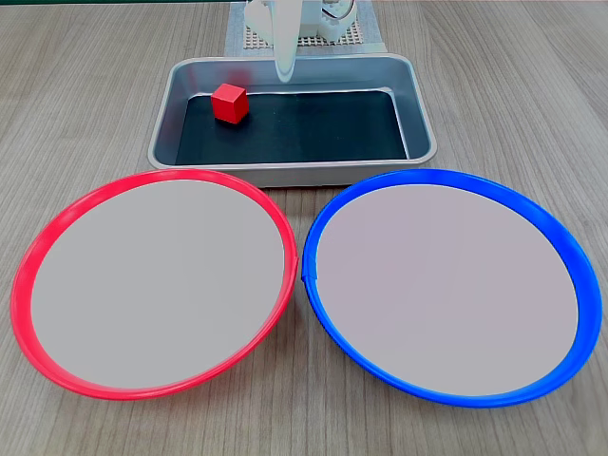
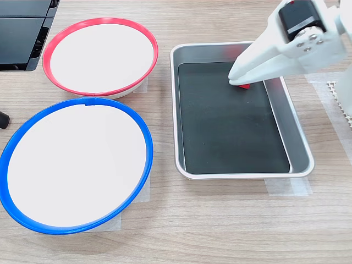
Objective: Move a red block from tray to red dish
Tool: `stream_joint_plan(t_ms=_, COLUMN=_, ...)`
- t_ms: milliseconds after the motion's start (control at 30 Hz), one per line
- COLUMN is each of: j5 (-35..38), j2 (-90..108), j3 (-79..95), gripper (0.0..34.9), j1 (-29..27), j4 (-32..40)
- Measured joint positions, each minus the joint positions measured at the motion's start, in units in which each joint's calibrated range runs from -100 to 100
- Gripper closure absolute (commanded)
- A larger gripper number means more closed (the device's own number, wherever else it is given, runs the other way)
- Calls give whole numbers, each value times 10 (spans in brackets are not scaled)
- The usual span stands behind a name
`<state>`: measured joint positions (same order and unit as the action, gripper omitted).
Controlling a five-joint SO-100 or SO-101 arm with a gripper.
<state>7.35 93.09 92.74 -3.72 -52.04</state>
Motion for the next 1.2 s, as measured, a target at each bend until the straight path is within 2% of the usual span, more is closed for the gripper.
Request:
stream_joint_plan(t_ms=67, j5=36, j2=-69, j3=-84, gripper=347, j1=-18, j4=-54)
stream_joint_plan(t_ms=267, j5=155, j2=-299, j3=-375, gripper=347, j1=-90, j4=-295)
stream_joint_plan(t_ms=333, j5=200, j2=-337, j3=-417, gripper=338, j1=-129, j4=-331)
stream_joint_plan(t_ms=367, j5=235, j2=-361, j3=-422, gripper=320, j1=-161, j4=-327)
stream_joint_plan(t_ms=433, j5=257, j2=-374, j3=-415, gripper=297, j1=-176, j4=-310)
stream_joint_plan(t_ms=467, j5=285, j2=-386, j3=-396, gripper=281, j1=-196, j4=-273)
stream_joint_plan(t_ms=533, j5=315, j2=-404, j3=-357, gripper=208, j1=-225, j4=-233)
stream_joint_plan(t_ms=633, j5=355, j2=-425, j3=-303, gripper=154, j1=-252, j4=-164)
stream_joint_plan(t_ms=767, j5=389, j2=-448, j3=-253, gripper=126, j1=-274, j4=-105)
stream_joint_plan(t_ms=900, j5=400, j2=-473, j3=-221, gripper=135, j1=-268, j4=-56)
stream_joint_plan(t_ms=1000, j5=402, j2=-496, j3=-192, gripper=168, j1=-255, j4=-7)
stream_joint_plan(t_ms=1100, j5=402, j2=-513, j3=-169, gripper=228, j1=-251, j4=37)
stream_joint_plan(t_ms=1133, j5=402, j2=-519, j3=-156, gripper=258, j1=-241, j4=55)
stream_joint_plan(t_ms=1200, j5=401, j2=-519, j3=-142, gripper=346, j1=-229, j4=72)
